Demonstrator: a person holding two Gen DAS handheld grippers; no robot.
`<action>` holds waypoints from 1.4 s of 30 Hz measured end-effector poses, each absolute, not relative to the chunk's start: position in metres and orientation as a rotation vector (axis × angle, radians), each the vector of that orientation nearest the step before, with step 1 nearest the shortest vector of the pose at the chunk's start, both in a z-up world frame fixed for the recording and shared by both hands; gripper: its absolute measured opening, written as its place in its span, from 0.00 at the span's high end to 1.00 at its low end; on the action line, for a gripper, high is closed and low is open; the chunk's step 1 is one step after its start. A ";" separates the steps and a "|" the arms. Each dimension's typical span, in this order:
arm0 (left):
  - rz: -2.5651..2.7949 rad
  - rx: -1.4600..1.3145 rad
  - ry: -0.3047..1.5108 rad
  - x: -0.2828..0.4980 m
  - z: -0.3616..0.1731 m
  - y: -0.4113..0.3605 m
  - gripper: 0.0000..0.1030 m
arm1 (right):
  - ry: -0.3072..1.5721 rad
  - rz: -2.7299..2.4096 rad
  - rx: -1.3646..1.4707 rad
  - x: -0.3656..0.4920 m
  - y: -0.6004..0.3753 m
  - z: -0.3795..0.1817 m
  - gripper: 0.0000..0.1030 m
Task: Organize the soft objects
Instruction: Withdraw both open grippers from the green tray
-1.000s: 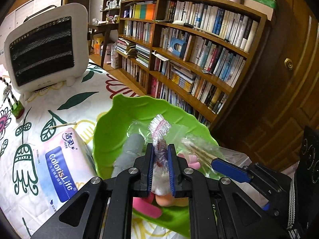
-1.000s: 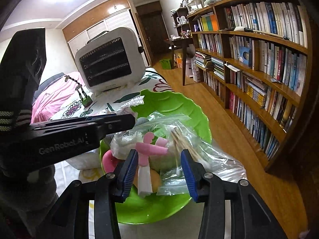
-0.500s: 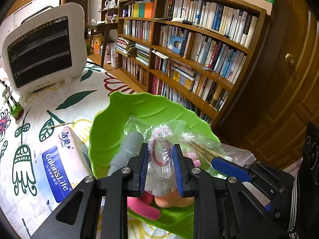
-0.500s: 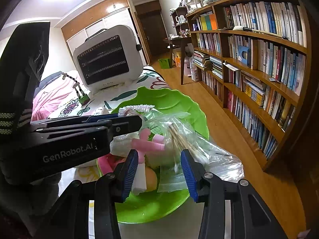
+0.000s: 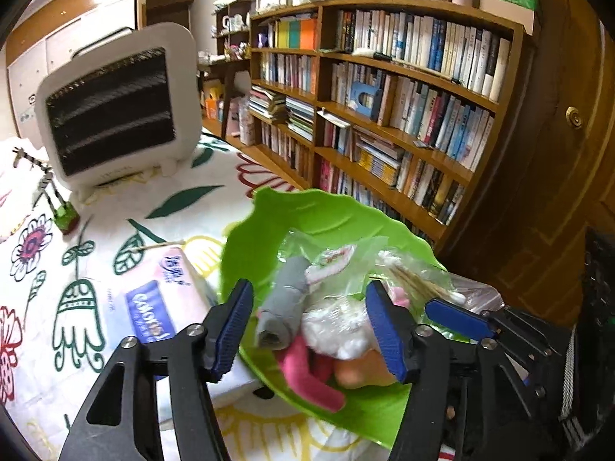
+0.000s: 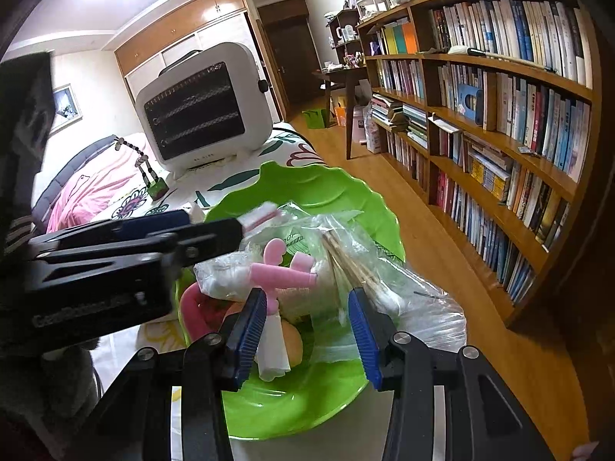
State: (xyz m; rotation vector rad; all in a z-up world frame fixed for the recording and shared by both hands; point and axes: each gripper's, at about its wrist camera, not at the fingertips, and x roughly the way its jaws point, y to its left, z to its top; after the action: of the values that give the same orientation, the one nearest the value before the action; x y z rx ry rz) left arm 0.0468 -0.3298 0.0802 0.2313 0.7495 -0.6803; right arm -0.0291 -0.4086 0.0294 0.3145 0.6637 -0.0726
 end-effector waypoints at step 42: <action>-0.473 0.273 0.651 -0.009 0.090 -0.252 0.00 | 0.727 -0.199 0.143 -0.066 -0.362 0.049 0.00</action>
State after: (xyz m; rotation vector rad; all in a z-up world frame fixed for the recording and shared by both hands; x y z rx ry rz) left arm -0.0093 -0.2518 0.0899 0.2732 0.6511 -0.4734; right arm -0.0658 -0.3615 0.0493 0.1429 0.7266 -0.1988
